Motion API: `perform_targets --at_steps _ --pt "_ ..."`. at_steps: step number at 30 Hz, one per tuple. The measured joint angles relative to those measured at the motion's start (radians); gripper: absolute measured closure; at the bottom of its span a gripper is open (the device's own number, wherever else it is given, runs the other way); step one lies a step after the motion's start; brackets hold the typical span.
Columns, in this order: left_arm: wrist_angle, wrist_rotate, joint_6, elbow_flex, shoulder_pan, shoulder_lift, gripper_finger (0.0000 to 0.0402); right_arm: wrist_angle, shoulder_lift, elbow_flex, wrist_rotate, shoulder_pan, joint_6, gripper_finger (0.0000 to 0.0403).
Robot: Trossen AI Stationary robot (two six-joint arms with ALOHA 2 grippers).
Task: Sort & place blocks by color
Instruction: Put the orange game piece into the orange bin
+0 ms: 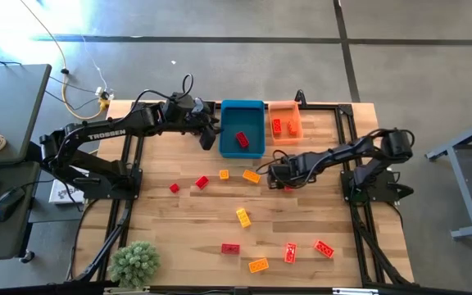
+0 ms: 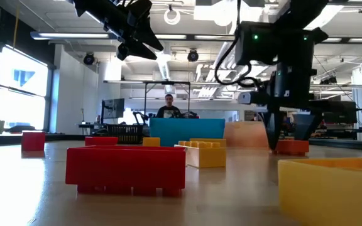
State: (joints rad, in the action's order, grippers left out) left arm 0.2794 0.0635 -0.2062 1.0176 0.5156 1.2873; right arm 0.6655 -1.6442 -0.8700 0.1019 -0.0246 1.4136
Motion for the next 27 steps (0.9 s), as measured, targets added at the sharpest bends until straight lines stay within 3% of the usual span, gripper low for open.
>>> perform_targets --at_steps 5,11,18,27 --pt "0.0 0.0 0.0 0.0 0.0 0.0 0.0202 0.01 -0.029 -0.004 -0.023 0.012 -0.006 0.0192" --pt "0.0 0.0 -0.001 0.0 0.0 0.0 0.0202 0.015 -0.028 -0.004 -0.035 0.013 -0.092 0.029" --pt "0.0 -0.004 -0.027 0.0 0.0 0.0 0.0202 0.012 0.007 0.003 -0.072 0.039 -0.204 0.0292" --pt "0.009 -0.057 -0.06 0.0 0.0 0.0 0.0202 0.012 0.153 0.002 -0.021 0.119 -0.305 0.0292"
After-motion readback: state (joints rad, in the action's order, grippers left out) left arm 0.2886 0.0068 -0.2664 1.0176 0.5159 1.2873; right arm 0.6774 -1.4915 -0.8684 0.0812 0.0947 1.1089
